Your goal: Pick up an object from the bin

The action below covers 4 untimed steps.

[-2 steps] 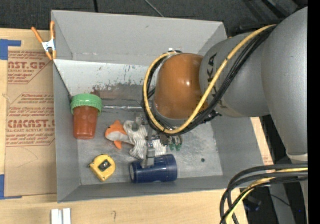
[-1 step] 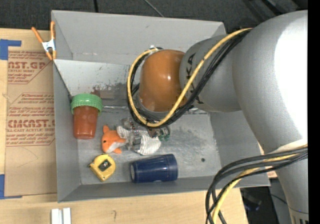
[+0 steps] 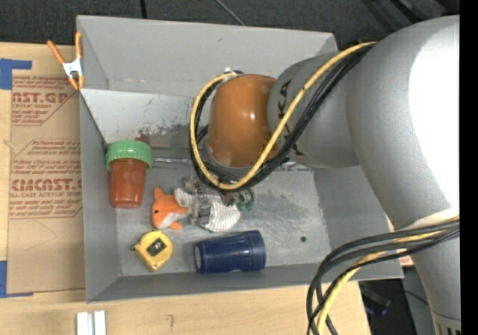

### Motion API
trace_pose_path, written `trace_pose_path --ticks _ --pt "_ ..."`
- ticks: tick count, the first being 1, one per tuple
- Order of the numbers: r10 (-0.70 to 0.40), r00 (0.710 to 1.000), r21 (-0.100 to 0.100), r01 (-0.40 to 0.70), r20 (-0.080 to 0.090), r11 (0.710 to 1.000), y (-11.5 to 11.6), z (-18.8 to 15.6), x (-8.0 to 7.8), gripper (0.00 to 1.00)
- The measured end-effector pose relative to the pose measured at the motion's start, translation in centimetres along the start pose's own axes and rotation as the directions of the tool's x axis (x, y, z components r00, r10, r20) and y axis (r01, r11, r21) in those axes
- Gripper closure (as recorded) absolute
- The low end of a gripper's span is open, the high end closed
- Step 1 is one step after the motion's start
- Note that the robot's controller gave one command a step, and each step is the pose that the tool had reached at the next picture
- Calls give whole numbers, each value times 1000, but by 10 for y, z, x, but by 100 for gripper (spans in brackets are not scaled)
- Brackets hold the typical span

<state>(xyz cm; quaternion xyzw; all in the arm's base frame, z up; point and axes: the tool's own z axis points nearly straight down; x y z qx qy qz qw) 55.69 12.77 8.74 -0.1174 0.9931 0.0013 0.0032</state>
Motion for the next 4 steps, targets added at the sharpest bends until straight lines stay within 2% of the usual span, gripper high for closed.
trace_pose_path --ticks 2,3,4 --pt "0 1000 0 0 0 1000 0 0 0 100" --pt "-2 1000 -1 2 -2 1000 -5 12 -10 100" --pt "-9 1000 0 9 -3 1000 0 -6 -9 100"
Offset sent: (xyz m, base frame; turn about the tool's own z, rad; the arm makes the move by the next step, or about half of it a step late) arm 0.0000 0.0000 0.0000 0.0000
